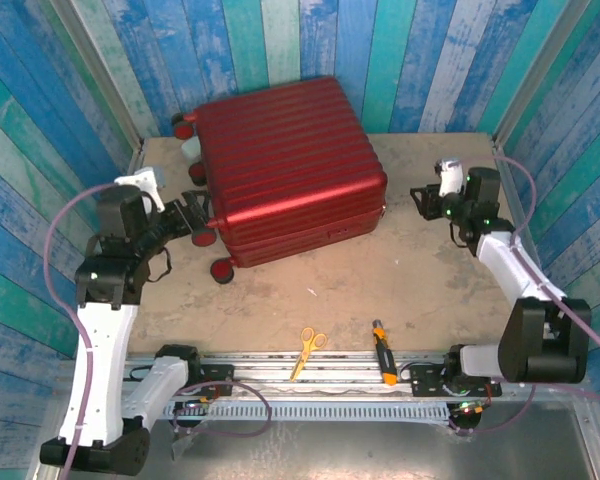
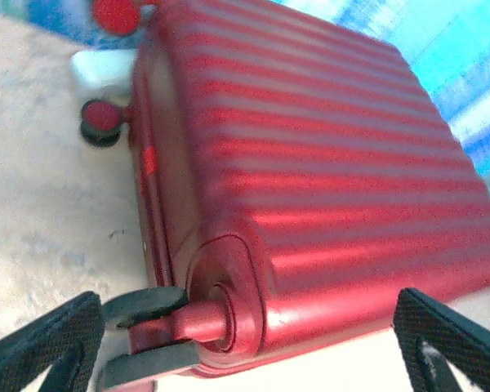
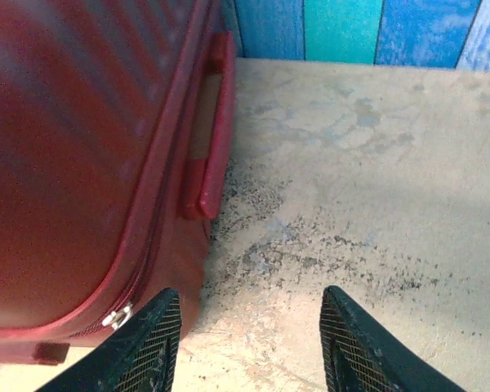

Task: Pack the luggage

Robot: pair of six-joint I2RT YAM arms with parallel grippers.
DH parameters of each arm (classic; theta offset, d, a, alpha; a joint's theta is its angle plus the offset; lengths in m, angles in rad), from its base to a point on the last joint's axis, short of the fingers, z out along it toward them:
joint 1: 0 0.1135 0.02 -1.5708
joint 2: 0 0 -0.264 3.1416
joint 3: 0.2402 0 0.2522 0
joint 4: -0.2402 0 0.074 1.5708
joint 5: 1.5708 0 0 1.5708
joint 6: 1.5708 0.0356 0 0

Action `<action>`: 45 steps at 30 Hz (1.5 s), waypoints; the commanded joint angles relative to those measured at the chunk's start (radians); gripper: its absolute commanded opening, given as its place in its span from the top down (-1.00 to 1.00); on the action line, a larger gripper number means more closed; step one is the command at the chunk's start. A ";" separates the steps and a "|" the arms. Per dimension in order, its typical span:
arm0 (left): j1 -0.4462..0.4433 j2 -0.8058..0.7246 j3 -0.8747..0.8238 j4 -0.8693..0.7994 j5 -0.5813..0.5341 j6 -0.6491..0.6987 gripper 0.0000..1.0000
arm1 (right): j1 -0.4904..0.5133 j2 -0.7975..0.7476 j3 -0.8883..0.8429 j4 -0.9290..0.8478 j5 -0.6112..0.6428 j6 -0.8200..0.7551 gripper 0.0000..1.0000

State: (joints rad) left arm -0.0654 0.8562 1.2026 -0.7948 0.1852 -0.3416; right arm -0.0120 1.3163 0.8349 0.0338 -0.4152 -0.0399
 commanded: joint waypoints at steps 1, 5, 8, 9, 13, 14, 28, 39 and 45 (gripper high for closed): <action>0.001 0.050 0.066 -0.057 0.123 0.500 -0.96 | 0.012 -0.034 -0.066 0.146 -0.019 -0.081 0.00; -0.116 0.122 0.066 -0.203 0.076 0.948 -1.00 | 0.012 -0.026 -0.042 0.097 0.026 -0.137 -0.07; -0.114 0.185 0.128 -0.341 0.112 1.115 -0.85 | 0.012 -0.036 -0.062 0.099 0.056 -0.138 -0.09; -0.115 0.193 0.140 -0.370 0.097 1.150 -0.78 | 0.012 -0.040 -0.077 0.114 0.056 -0.136 -0.10; -0.116 0.243 0.182 -0.480 -0.069 1.190 -0.73 | 0.012 -0.051 -0.148 0.185 0.063 -0.115 -0.12; -0.114 0.253 0.181 -0.479 -0.070 1.184 -0.71 | 0.014 -0.049 -0.159 0.195 0.064 -0.115 -0.12; -0.072 0.509 0.274 -0.480 -0.133 1.300 -0.44 | 0.026 0.013 -0.134 0.198 0.107 -0.191 -0.14; -0.071 0.564 0.272 -0.474 -0.059 1.362 -0.23 | 0.027 0.061 -0.126 0.188 0.037 -0.242 -0.15; -0.071 0.578 0.259 -0.478 -0.026 1.396 0.00 | 0.026 0.116 -0.096 0.113 -0.065 -0.323 -0.18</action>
State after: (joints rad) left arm -0.1371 1.4006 1.4643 -1.2648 0.1127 1.0168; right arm 0.0113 1.4063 0.7025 0.2047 -0.4068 -0.2989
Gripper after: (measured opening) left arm 0.510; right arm 0.593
